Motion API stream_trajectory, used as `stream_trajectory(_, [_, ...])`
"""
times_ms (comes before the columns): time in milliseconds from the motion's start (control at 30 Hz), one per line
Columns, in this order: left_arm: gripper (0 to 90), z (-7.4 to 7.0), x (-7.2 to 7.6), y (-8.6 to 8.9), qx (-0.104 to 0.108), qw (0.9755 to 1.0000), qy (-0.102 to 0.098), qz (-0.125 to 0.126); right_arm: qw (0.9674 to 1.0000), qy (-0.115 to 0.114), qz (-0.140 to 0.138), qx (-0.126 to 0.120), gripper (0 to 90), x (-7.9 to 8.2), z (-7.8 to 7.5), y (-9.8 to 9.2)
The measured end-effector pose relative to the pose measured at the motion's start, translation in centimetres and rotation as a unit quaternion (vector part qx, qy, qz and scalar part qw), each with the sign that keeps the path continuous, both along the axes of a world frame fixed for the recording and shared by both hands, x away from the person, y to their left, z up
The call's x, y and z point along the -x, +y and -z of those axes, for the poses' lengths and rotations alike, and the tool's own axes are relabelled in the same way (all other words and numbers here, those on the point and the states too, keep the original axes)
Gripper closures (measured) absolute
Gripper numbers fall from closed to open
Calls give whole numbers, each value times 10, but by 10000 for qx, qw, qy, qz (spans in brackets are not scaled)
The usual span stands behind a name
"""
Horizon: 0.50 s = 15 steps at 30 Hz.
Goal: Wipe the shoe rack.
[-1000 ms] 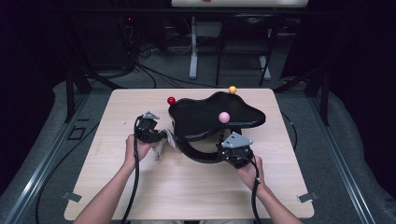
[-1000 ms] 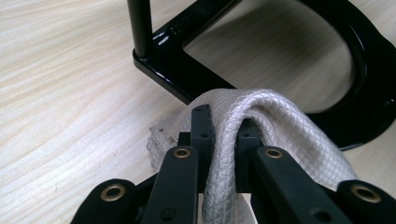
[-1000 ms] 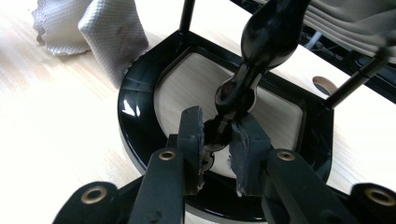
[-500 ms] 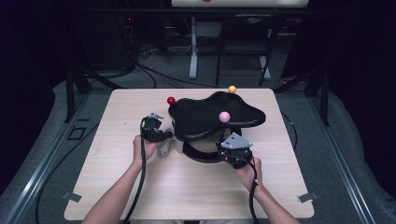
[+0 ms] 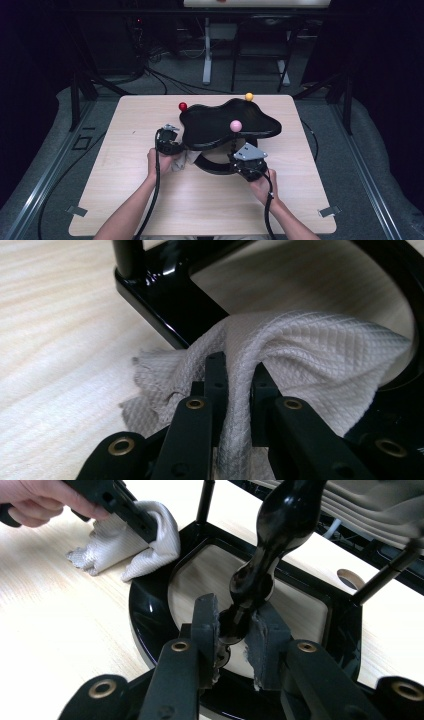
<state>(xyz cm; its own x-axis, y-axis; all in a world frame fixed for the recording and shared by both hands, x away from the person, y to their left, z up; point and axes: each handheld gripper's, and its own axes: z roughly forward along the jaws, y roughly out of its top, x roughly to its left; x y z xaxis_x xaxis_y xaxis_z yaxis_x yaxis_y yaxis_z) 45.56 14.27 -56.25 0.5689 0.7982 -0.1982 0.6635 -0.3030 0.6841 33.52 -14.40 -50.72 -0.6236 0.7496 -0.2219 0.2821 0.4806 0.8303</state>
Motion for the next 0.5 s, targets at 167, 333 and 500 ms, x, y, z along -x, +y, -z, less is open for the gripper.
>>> stream_trajectory(167, [831, 2, 5, 0, 24, 10000, -60, -15, 10000, 18, -5, 4, 750, 0, 0, 0])
stream_trajectory(333, [831, 2, 14, -5, -72, 9998, -176, 21, 10000, 18, 0, 23, 750, 0, -1, 0])
stream_trajectory(500, [831, 3, 23, -9, -83, 9996, -281, -5, 10000, 31, -26, 36, 750, 0, -1, 1])
